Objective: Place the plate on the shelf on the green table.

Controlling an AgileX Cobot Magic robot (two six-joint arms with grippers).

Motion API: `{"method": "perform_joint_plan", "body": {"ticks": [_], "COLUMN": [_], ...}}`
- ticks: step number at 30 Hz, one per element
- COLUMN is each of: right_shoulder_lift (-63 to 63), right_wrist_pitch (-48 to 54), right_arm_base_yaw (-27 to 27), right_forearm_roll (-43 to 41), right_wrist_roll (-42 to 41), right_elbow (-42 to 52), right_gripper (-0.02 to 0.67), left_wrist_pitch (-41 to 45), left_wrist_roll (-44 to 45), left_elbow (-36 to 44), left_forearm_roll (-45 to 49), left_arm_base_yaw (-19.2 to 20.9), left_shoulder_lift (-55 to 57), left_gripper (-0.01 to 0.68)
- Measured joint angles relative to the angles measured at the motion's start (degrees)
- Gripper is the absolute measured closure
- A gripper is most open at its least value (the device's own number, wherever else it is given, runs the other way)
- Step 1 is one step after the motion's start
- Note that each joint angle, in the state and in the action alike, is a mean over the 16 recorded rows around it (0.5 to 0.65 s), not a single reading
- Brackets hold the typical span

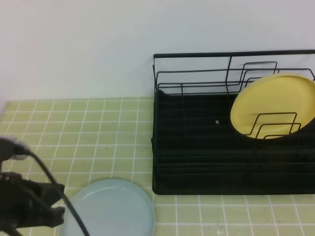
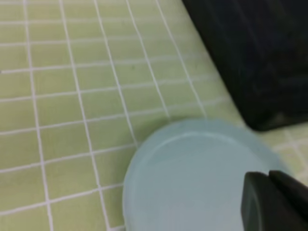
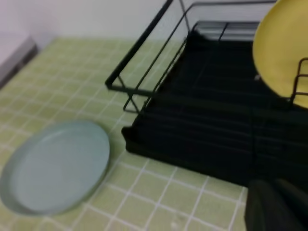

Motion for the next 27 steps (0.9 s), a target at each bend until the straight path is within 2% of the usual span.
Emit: {"method": "perform_joint_plan", "body": {"ticks": [6,11,20,27], "right_shoulder_lift": [8.69,13.89,17.82,18.12], "right_wrist_pitch": [3.71,6.57,9.78,10.89], "right_arm_base_yaw": [0.00,0.00,0.00,0.00], "right_forearm_roll": [0.72,1.55,3.13,4.26], "right_wrist_roll": [-3.84,-5.05,-6.20,-7.00], "right_elbow": [-3.08,-4.50,-4.85,-4.85], "right_gripper": [0.652,0.652,0.652,0.652], "left_wrist_pitch": [5.55,10.09,14.07,15.18], "left_wrist_roll": [2.14,4.51,8.84,10.75], "left_elbow": [-5.90,-9.13,-11.33,-11.63], "left_forearm_roll": [3.18,2.12,-3.73,-10.57], "left_arm_base_yaw": [1.60,5.74,14.32,16.50], "left_shoulder_lift": [10.75,17.74,28.11,34.95], "left_gripper": [0.673,0.673,0.655,0.636]}}
